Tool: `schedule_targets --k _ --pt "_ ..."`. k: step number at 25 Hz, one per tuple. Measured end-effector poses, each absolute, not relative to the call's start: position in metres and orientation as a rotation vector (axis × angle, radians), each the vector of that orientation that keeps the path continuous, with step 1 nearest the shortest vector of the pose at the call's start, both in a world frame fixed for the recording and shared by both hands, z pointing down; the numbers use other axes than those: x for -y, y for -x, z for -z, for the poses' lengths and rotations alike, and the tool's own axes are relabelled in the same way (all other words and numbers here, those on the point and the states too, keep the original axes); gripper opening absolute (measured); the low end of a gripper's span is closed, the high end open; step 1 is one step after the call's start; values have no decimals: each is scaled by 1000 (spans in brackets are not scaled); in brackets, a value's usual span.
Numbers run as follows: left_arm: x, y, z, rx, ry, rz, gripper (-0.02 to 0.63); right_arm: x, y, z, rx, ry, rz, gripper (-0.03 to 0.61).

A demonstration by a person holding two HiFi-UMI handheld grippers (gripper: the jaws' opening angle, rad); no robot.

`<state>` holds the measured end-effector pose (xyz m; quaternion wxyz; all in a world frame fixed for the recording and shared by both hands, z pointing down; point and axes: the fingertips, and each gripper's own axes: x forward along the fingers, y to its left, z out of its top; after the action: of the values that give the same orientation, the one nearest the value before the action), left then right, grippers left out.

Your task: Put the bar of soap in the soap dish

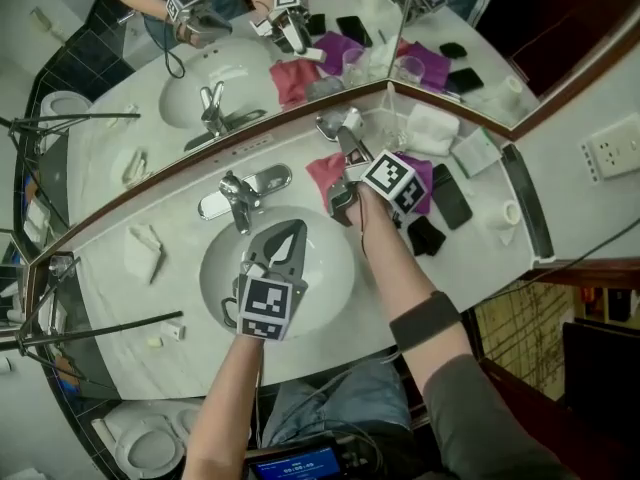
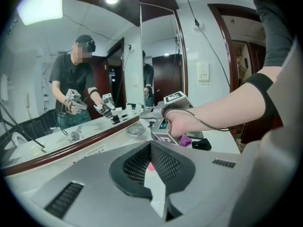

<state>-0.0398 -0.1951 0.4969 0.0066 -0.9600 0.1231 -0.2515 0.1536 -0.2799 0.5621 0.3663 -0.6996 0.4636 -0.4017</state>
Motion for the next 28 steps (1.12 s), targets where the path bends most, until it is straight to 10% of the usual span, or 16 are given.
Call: schedule_targets --k 28 --pt "216 47 -515 -534 2993 817 3 326 -175 -608 -1060 1849 1124 276"
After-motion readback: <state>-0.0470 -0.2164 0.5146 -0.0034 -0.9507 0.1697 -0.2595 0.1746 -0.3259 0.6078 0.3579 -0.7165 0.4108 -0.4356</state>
